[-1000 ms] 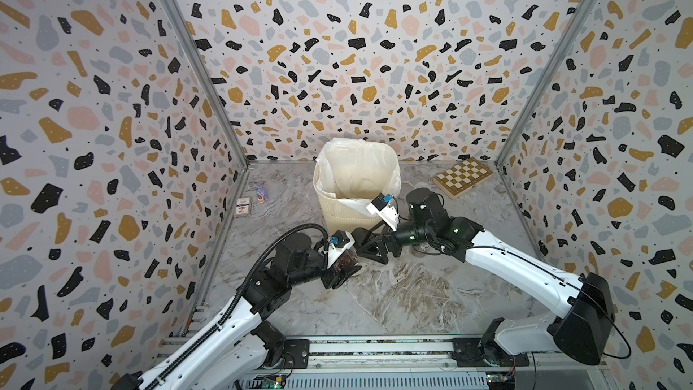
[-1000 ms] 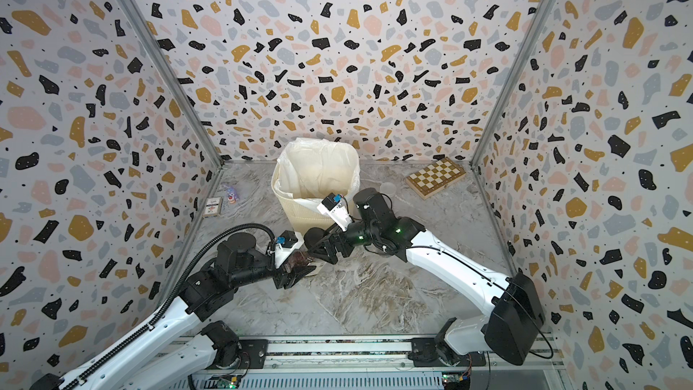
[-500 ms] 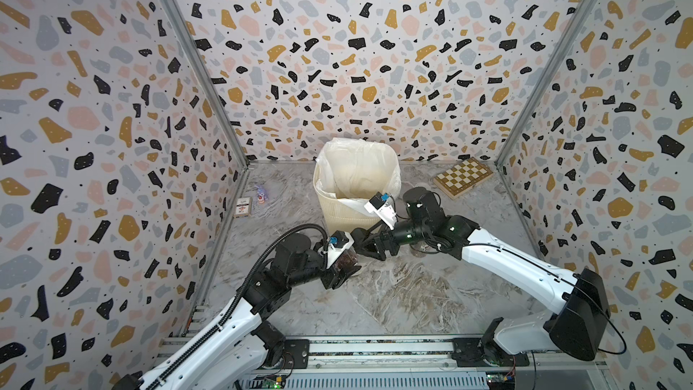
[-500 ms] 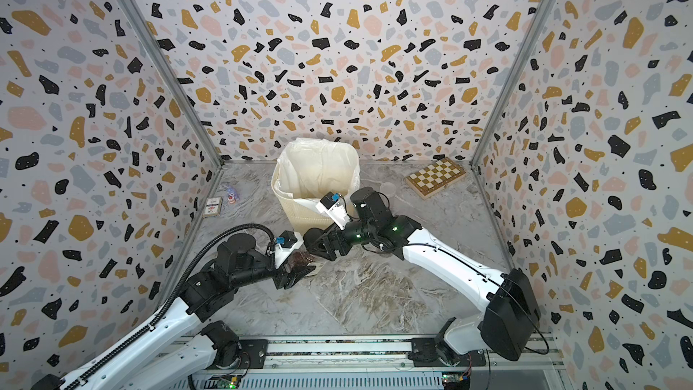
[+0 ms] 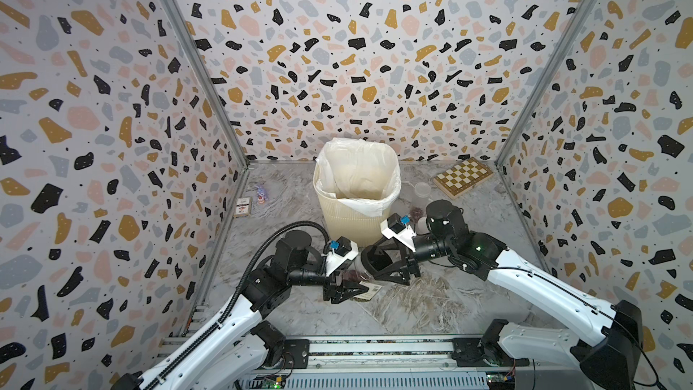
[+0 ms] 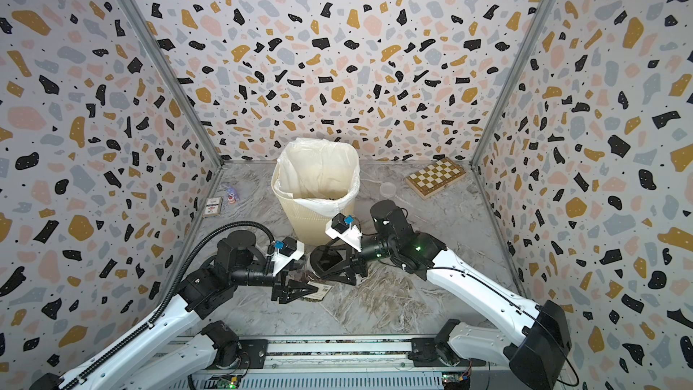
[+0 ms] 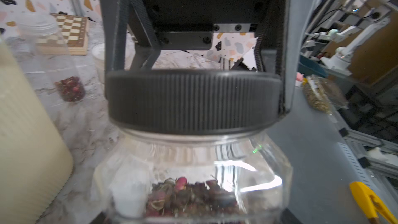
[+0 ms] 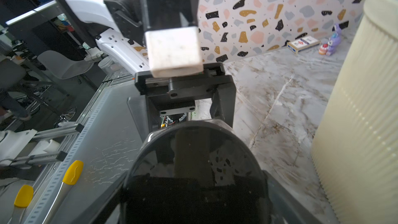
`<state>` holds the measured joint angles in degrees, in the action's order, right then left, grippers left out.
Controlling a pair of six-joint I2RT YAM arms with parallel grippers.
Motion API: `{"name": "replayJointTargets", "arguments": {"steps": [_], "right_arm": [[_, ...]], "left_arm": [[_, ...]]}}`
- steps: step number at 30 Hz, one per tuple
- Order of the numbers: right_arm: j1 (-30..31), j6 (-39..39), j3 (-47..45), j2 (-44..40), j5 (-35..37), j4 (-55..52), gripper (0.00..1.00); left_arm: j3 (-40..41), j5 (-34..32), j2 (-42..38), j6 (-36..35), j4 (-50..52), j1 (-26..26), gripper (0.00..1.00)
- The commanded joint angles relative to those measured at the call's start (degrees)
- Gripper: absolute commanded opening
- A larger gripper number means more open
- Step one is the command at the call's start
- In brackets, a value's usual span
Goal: Empty the moldy dried flower tea in the jars
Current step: Unscrew the lid from the jar, then place the lid at the center of the board.
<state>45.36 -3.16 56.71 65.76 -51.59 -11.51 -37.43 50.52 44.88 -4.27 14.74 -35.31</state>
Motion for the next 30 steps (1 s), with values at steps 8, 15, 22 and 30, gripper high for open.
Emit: {"name": "replayJointTargets", "arguments": {"steps": [8, 15, 22, 30], "right_arm": [[-7.78, 3.22, 1.51, -0.8, -4.38, 2.6, 0.71], [-11.75, 9.0, 3.49, -0.07, -0.23, 1.89, 0.7], [-23.97, 16.26, 5.17, -1.33, 11.36, -6.66, 0.7], [-37.73, 17.4, 3.5, -0.01, 31.0, -11.69, 0.69]], "left_arm": [[-1.01, 2.04, -1.34, -2.66, 3.47, 0.68, 0.54], [0.67, -4.85, -3.5, -3.19, 3.18, 0.86, 0.54], [1.32, -10.13, -4.28, -2.92, 1.65, 0.94, 0.54], [-0.7, -10.48, -1.36, -2.87, 1.32, 1.03, 0.54]]}}
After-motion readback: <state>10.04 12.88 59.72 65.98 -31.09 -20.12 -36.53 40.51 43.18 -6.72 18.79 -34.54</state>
